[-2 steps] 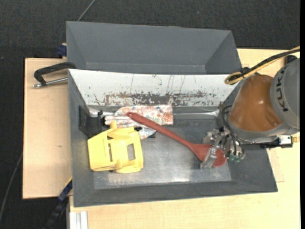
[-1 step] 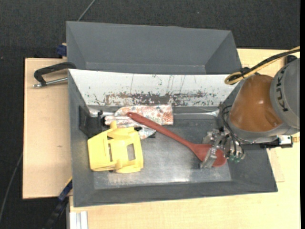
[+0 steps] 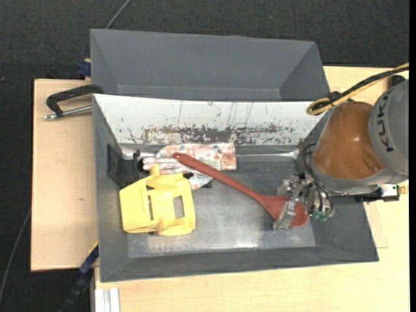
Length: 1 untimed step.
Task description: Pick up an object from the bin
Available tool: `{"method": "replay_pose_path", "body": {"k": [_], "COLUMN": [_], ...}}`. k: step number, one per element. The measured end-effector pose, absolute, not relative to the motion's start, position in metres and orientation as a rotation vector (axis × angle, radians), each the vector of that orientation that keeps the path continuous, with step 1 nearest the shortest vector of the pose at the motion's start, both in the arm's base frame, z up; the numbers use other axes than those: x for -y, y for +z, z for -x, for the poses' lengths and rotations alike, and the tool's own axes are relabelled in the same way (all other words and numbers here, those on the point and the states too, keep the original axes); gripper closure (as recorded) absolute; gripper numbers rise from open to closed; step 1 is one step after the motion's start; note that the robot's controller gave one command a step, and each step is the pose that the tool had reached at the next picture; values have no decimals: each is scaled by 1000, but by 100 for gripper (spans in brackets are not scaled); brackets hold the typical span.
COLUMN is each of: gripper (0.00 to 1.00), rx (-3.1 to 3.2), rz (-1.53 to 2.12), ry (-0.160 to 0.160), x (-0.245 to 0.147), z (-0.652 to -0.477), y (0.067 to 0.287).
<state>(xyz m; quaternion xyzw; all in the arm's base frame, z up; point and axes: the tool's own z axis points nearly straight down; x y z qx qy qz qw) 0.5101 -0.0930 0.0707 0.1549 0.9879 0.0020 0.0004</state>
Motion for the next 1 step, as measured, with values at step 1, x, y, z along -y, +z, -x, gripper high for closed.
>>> {"method": "replay_pose_path", "body": {"k": [1], "gripper": [100], "rx": [-3110], "rz": [-488], "ry": [8], "x": [92], "z": [-508], "y": [83]}}
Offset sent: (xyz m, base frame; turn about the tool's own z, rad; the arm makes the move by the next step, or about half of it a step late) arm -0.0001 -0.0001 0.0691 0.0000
